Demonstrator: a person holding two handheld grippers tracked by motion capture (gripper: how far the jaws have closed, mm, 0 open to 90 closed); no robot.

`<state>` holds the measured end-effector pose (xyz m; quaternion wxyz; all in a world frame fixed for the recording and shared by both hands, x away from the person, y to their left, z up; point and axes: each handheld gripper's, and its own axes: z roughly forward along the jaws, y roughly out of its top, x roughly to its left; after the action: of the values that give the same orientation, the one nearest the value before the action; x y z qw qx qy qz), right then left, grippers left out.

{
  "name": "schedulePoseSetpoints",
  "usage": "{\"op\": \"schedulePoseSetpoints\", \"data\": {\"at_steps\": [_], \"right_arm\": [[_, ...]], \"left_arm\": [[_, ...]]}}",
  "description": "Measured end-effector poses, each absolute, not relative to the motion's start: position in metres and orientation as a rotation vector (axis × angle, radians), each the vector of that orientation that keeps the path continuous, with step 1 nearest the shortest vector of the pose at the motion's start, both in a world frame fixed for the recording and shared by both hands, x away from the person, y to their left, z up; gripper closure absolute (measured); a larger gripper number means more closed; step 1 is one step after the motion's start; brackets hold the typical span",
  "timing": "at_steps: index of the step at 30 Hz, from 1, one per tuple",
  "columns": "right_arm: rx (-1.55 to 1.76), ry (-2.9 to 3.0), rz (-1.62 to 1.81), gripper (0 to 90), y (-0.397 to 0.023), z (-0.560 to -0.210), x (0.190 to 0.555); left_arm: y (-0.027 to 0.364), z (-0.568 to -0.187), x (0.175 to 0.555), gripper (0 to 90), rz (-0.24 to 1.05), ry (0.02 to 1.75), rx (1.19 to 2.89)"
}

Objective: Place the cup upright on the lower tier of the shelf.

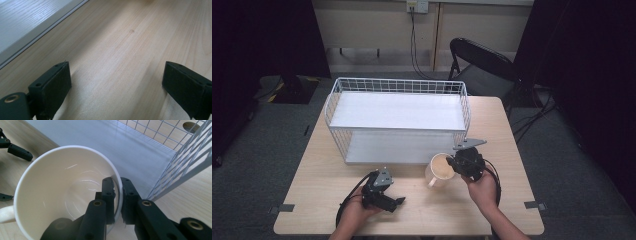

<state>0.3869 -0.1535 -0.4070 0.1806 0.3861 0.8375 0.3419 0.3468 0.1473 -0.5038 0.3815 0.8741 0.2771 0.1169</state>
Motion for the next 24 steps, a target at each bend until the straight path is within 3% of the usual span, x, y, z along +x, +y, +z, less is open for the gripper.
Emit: {"op": "schedulePoseSetpoints", "data": {"at_steps": [24], "right_arm": [[1.085,2.24,0.963,83.1,-0.131,-0.41,0.395]], "left_arm": [[0.147,-0.504,0.347,8.1,0.297,0.708,2.23]]}}
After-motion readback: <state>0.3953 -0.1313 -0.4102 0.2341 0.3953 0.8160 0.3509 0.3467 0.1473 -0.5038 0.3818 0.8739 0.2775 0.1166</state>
